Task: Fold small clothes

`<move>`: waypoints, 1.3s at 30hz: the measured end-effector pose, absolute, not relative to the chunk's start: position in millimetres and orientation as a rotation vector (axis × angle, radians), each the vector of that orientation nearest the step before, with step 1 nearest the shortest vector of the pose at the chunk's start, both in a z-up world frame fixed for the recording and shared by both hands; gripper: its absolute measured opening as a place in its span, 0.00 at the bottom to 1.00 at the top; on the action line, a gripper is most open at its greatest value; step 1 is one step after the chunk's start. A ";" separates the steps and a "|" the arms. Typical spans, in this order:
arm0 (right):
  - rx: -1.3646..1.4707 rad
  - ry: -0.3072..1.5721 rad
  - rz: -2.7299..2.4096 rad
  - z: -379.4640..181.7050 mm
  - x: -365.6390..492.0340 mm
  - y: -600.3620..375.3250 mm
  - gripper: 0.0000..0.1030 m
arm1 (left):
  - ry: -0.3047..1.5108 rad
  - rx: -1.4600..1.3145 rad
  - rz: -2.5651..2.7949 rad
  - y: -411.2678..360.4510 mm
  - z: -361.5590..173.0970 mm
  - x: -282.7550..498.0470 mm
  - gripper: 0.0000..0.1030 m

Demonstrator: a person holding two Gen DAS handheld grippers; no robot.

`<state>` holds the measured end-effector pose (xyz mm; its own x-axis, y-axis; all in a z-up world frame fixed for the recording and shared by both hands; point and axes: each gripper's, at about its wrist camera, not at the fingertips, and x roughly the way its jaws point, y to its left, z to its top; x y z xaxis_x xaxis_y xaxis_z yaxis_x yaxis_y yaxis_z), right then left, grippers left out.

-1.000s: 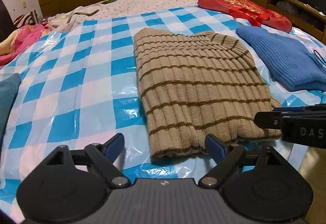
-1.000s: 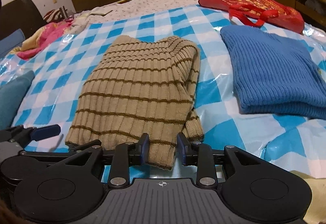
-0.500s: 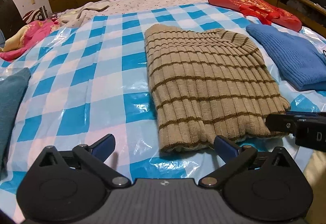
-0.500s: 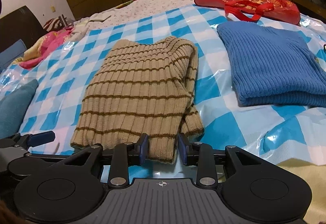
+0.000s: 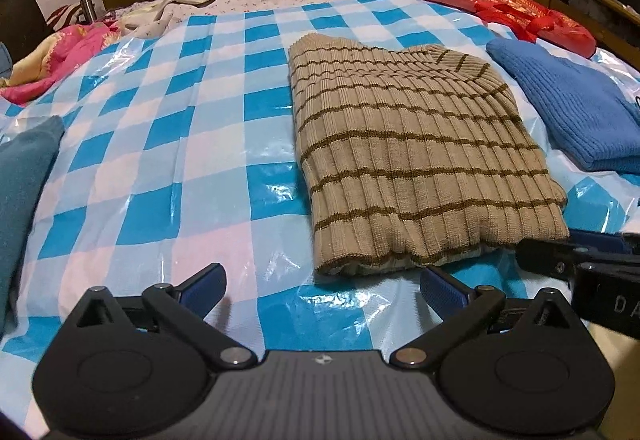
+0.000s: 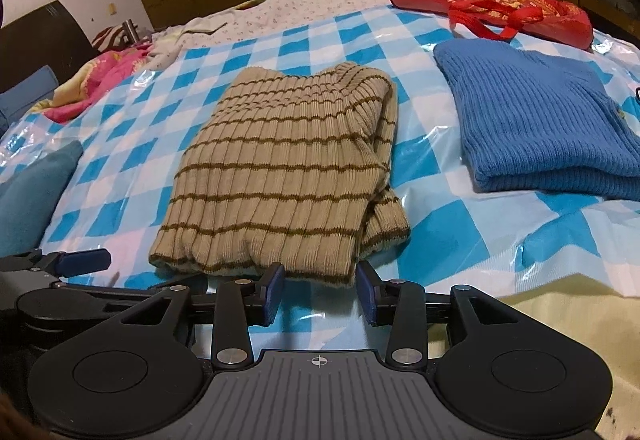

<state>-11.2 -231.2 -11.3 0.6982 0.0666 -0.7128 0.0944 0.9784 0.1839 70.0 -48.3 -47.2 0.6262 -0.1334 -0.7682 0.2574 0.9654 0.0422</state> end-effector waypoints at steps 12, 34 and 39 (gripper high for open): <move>0.200 0.809 -0.016 -13.9 -12.9 -226.5 0.42 | 0.891 0.121 -0.236 -44.4 -49.9 72.2 1.00; 0.215 0.810 -0.013 -16.4 -13.5 -226.6 0.43 | 0.909 0.114 -0.235 -43.4 -54.1 72.6 1.00; 0.216 0.810 -0.010 -16.6 -14.0 -225.7 0.44 | 0.909 0.114 -0.235 -43.4 -53.8 72.5 1.00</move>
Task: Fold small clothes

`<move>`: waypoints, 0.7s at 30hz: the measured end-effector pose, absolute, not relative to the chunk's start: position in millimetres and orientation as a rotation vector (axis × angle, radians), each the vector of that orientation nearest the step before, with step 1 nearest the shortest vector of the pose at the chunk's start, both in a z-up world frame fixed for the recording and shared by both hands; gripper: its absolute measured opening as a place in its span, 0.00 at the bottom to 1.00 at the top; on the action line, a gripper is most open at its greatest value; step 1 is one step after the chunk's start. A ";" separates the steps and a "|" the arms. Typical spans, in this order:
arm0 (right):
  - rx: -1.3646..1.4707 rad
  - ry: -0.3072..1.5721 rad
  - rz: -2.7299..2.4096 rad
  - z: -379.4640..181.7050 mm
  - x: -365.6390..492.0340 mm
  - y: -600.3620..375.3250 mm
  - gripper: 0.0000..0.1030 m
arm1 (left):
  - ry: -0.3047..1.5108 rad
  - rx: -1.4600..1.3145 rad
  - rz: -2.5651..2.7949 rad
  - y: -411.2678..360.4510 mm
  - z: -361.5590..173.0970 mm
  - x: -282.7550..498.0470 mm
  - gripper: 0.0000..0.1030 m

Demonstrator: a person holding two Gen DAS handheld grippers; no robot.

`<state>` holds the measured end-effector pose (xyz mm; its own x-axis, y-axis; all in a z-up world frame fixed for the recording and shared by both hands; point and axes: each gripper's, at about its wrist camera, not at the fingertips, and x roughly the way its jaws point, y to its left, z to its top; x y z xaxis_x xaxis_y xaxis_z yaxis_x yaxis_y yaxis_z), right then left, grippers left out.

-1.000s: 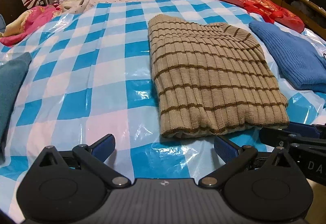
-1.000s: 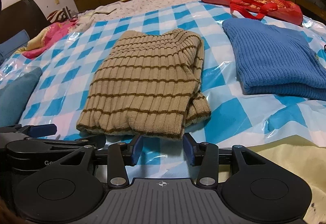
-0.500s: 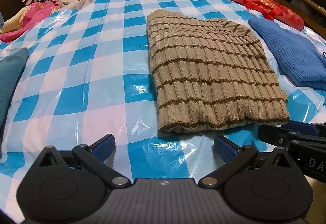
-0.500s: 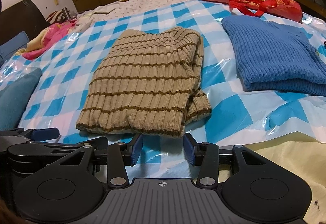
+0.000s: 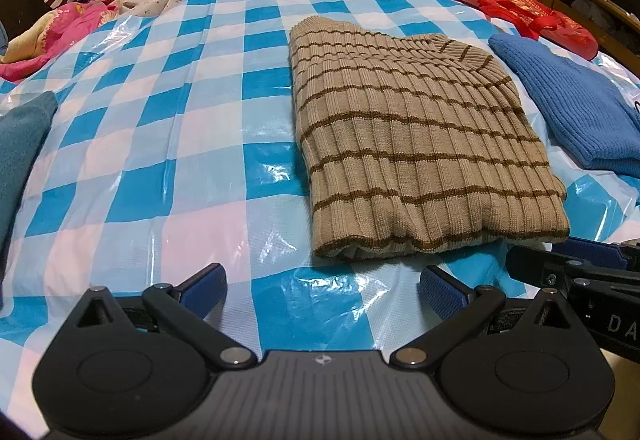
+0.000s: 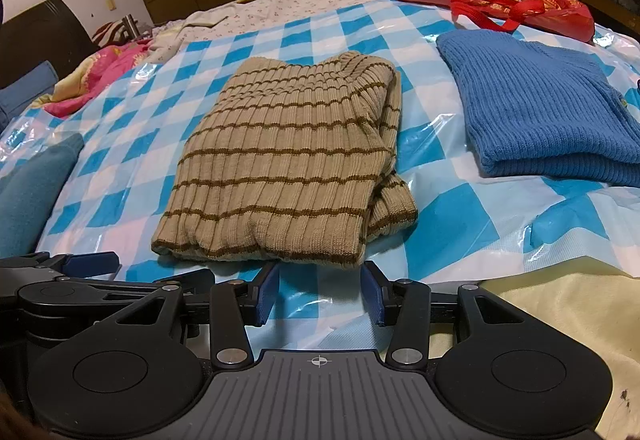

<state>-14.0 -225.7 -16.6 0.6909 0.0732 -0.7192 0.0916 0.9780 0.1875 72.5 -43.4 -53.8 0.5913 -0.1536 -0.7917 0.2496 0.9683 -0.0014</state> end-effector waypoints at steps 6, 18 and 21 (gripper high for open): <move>0.220 0.808 -0.003 -16.6 -17.0 -222.8 0.45 | 0.908 0.109 -0.233 -41.2 -53.6 71.9 1.00; 0.239 0.803 -0.003 -15.2 -20.7 -222.9 0.45 | 0.909 0.105 -0.239 -40.8 -52.7 70.6 1.00; 0.242 0.802 -0.002 -15.1 -21.0 -223.4 0.46 | 0.904 0.106 -0.237 -41.0 -52.1 69.5 1.00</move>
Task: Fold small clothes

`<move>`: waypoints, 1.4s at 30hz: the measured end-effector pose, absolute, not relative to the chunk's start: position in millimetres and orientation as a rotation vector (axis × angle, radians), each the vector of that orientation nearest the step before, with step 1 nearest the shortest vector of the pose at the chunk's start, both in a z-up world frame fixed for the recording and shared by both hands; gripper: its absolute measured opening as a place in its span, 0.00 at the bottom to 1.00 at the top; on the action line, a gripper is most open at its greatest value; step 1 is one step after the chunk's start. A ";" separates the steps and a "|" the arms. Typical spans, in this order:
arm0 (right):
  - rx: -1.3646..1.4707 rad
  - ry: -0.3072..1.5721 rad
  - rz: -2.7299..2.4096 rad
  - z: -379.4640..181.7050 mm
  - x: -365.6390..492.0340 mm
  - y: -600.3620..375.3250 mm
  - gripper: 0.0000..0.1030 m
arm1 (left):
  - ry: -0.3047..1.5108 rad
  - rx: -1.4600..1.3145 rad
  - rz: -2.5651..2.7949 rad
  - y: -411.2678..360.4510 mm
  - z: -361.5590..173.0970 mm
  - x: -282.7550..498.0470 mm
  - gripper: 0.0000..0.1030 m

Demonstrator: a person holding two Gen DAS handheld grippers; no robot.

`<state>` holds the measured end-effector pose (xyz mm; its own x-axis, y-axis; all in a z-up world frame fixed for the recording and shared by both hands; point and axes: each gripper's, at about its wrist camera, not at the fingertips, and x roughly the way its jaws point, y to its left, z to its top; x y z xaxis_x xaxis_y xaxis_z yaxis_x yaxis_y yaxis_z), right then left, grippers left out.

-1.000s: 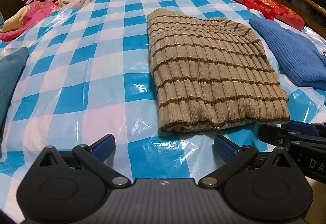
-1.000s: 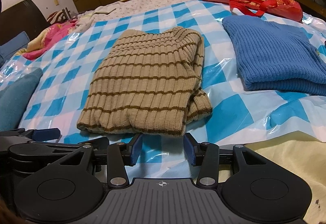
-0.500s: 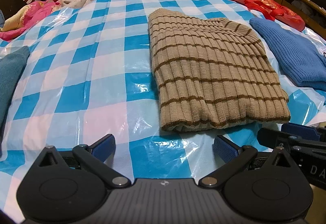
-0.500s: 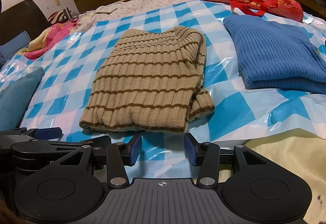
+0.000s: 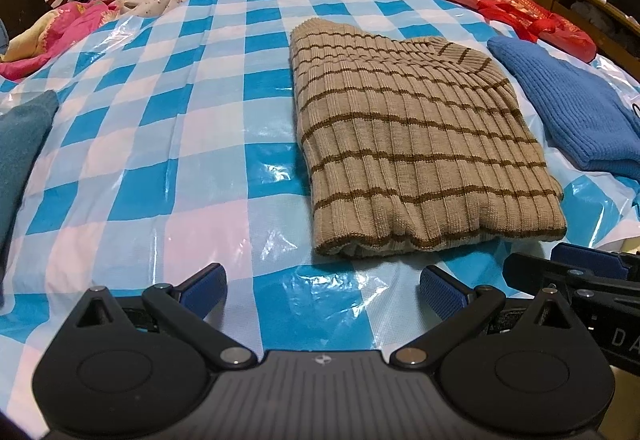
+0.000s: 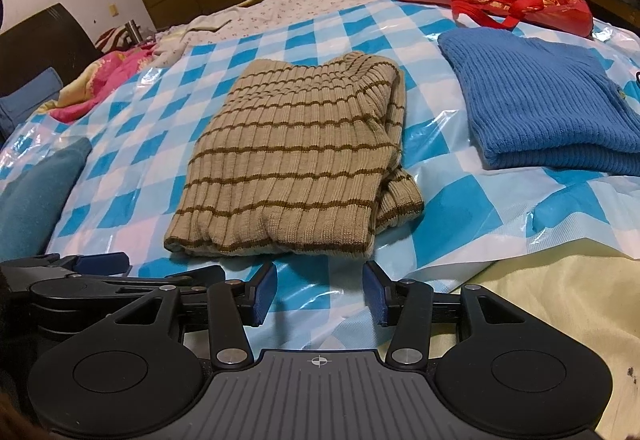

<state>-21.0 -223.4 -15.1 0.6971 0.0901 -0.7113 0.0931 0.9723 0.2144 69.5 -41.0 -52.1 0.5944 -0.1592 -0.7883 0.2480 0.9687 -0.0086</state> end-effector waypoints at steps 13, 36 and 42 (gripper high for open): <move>0.244 0.801 -0.001 -15.0 -21.3 -224.3 0.47 | 0.904 0.106 -0.237 -40.5 -51.4 69.0 1.00; 0.225 0.810 -0.034 -17.3 -20.5 -220.9 0.47 | 0.895 0.098 -0.227 -35.7 -49.0 66.8 1.00; 0.218 0.816 -0.042 -18.0 -19.9 -220.2 0.47 | 0.884 0.099 -0.221 -33.2 -47.1 64.6 1.00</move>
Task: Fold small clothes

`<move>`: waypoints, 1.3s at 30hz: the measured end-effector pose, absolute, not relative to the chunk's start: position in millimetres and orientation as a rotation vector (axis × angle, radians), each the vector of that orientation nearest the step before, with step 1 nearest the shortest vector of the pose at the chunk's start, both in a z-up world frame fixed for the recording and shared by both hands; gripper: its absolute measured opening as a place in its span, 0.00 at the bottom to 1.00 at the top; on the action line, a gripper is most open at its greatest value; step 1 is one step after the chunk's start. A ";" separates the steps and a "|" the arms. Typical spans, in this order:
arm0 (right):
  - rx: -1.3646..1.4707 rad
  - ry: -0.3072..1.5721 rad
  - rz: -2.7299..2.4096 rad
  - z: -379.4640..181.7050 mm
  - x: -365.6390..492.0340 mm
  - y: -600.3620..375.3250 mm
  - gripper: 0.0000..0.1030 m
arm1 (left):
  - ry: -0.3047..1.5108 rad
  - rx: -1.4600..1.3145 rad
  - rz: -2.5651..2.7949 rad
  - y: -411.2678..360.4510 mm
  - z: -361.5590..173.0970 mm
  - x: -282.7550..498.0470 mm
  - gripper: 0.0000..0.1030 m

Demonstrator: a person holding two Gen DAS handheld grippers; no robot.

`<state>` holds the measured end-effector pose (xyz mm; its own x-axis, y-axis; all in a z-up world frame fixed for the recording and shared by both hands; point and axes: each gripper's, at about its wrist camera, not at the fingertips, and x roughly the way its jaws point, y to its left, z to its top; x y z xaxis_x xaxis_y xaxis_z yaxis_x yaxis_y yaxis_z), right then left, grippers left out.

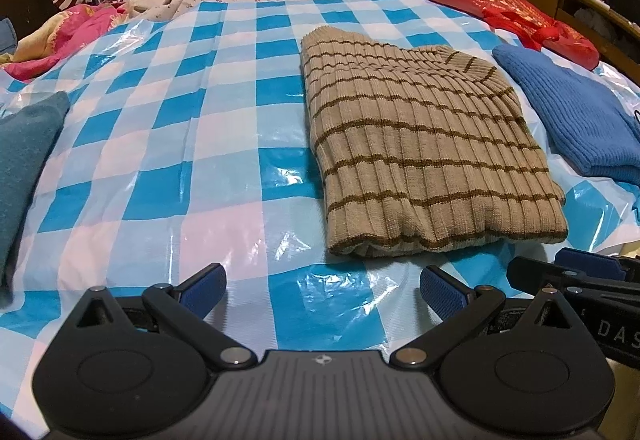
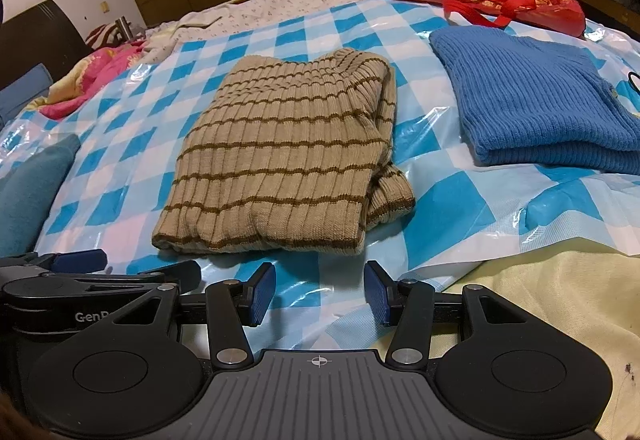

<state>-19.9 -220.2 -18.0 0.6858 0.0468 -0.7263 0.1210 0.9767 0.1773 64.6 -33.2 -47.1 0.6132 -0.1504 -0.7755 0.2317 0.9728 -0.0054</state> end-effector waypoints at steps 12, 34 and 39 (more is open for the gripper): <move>0.191 0.822 -0.052 -19.1 -19.0 -216.9 0.47 | 0.883 0.113 -0.210 -32.9 -48.1 62.8 1.00; 0.174 0.824 -0.056 -18.8 -19.1 -215.6 0.47 | 0.877 0.127 -0.195 -33.3 -47.6 59.9 1.00; 0.174 0.824 -0.056 -18.6 -19.3 -215.6 0.47 | 0.876 0.128 -0.194 -33.3 -47.3 59.6 1.00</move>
